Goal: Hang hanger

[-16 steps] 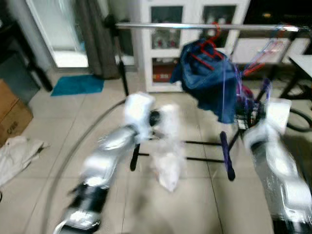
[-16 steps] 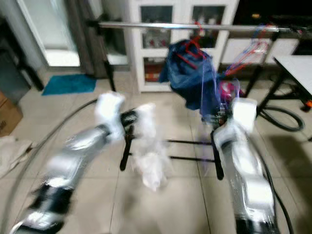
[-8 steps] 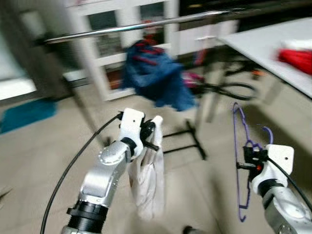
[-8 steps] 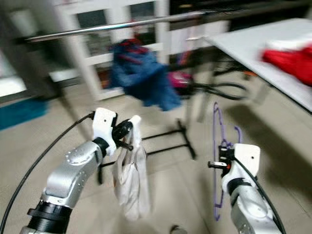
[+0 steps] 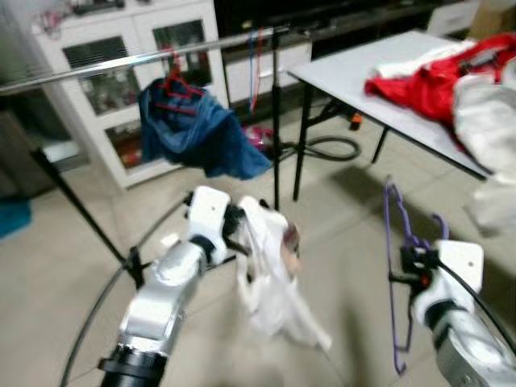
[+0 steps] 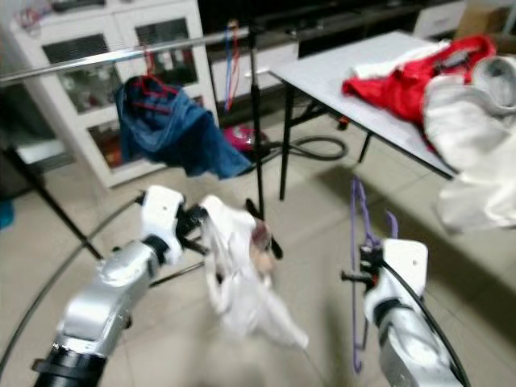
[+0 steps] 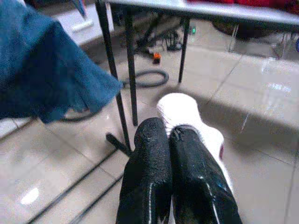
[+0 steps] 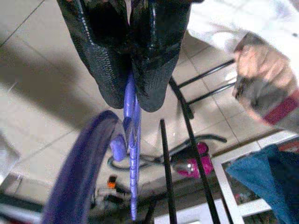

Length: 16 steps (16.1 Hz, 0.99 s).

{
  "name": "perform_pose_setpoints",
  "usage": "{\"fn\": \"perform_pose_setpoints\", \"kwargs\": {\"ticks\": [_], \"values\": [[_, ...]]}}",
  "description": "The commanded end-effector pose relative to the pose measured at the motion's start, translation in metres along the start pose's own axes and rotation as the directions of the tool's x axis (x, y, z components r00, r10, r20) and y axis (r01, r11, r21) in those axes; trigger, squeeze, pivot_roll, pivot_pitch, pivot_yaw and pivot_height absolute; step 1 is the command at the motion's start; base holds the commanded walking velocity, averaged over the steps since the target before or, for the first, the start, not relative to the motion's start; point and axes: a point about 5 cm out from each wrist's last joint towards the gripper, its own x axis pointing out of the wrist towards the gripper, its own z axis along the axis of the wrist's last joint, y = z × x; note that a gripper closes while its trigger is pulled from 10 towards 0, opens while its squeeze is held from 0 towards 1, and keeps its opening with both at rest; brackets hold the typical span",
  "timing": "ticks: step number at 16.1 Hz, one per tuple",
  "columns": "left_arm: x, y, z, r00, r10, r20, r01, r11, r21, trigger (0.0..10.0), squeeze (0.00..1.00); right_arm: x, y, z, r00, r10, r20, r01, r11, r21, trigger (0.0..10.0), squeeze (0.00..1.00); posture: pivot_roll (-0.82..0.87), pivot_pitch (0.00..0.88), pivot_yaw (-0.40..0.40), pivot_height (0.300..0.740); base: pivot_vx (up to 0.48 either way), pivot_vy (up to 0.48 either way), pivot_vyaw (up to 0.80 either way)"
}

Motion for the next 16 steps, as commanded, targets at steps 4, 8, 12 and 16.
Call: {"fn": "perform_pose_setpoints", "kwargs": {"ticks": [4,8,12,16], "values": [[-0.004,0.002,0.01,0.999,0.016,0.043,-0.015,1.0,-0.024,10.0,0.0,-0.001,0.003,-0.002,0.999,0.022,-0.024,-0.021,1.0,0.018,10.0,0.0,0.01,0.024,0.063,0.74,0.0,0.0,-0.77],[-0.002,0.004,0.015,0.997,0.041,0.068,-0.04,0.999,-0.006,10.0,0.0,0.0,0.003,-0.003,0.999,-0.012,-0.043,0.012,1.0,0.004,10.0,0.0,0.0,0.024,0.07,0.74,0.0,0.0,-0.76],[0.0,0.004,0.018,0.997,0.023,0.078,-0.023,1.0,-0.004,10.0,0.0,0.0,0.002,0.004,1.0,-0.027,0.002,0.027,0.999,-0.022,10.0,0.0,-0.01,0.016,0.082,0.74,0.0,0.0,-0.74],[0.004,0.003,0.023,0.995,0.015,0.098,-0.012,1.0,-0.029,10.0,0.0,0.004,0.004,0.013,0.999,0.022,0.037,-0.018,0.994,-0.11,10.0,0.0,-0.02,0.012,0.086,0.74,0.146,0.0,-0.37]]}}
